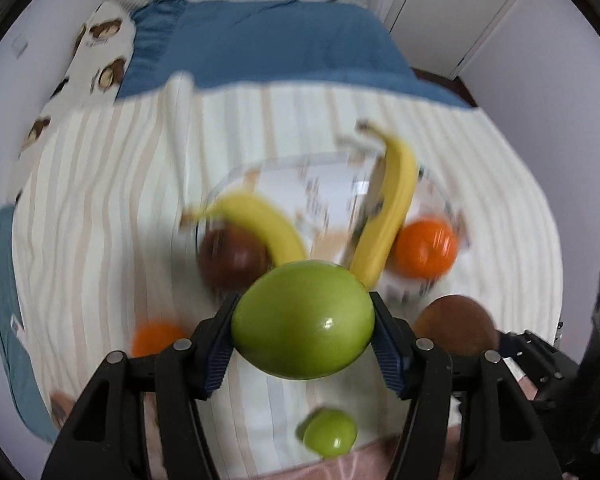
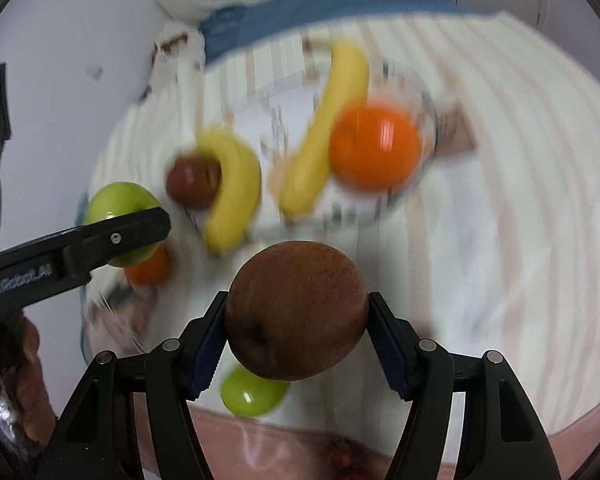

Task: Organize fruits
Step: 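Carry the green apple and brown apple over the plate and lower them, then open both tools on the plate and withdraw them upward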

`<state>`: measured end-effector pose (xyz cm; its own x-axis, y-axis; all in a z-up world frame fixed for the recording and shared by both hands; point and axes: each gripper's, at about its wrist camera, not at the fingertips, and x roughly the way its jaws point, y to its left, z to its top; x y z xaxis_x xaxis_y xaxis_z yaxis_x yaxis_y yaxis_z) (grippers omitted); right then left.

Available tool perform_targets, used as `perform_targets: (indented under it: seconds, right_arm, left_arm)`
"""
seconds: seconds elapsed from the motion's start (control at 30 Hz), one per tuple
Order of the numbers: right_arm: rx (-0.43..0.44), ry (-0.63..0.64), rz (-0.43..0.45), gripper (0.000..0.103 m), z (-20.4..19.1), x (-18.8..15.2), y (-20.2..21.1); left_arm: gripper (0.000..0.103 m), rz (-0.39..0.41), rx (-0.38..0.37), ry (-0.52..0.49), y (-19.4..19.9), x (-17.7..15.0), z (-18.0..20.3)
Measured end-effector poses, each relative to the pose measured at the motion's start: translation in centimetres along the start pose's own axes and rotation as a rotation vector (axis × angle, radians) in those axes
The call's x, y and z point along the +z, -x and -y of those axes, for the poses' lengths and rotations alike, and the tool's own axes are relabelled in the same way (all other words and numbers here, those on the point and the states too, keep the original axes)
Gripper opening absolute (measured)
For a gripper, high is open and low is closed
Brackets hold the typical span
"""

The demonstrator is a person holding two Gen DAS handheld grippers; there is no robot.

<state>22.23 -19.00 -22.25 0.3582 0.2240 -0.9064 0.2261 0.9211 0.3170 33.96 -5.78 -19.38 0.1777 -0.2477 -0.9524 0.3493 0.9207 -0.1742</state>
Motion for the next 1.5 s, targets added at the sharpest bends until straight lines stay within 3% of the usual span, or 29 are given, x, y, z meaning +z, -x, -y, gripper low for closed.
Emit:
perform_targets:
  seconds: [0.17, 0.3, 0.5, 0.7, 1.03, 1.23, 1.3, 1.37, 1.5]
  right_arm:
    - [-0.045, 0.002, 0.077, 0.069, 1.9, 7.3, 1.5]
    - [-0.084, -0.022, 0.054, 0.069, 4.0, 11.6, -0.4]
    - [-0.083, -0.053, -0.047, 0.069, 6.0, 14.6, -4.5]
    - [-0.102, -0.041, -0.075, 0.070, 6.1, 14.9, -6.0]
    - [-0.103, -0.070, -0.102, 0.072, 6.7, 15.4, -7.5]
    - [-0.100, -0.086, -0.088, 0.081, 6.8, 15.6, -6.5]
    - [-0.105, -0.092, -0.087, 0.082, 7.0, 15.6, -6.3]
    - [-0.107, -0.100, -0.078, 0.084, 7.3, 15.4, -5.7]
    - [-0.135, -0.070, -0.049, 0.094, 7.0, 14.8, -4.0]
  left_arm:
    - [0.059, -0.036, -0.022, -0.009, -3.3, 6.7, 0.6]
    - [0.059, -0.144, -0.053, 0.001, -7.7, 10.5, 0.8]
    - [0.059, -0.259, -0.061, 0.013, -12.9, 11.3, 0.9]
    - [0.059, -0.311, -0.060, 0.042, -15.3, 10.9, 0.0]
    - [0.061, -0.316, -0.059, 0.067, -15.4, 10.7, -0.9]
    - [0.075, -0.281, -0.072, 0.073, -14.2, 10.2, -0.5]
    - [0.079, -0.262, -0.051, 0.064, -13.5, 10.1, -0.4]
    - [0.089, -0.239, -0.031, 0.054, -12.6, 10.0, -0.2]
    - [0.094, -0.174, 0.008, 0.048, -9.5, 9.5, 0.3]
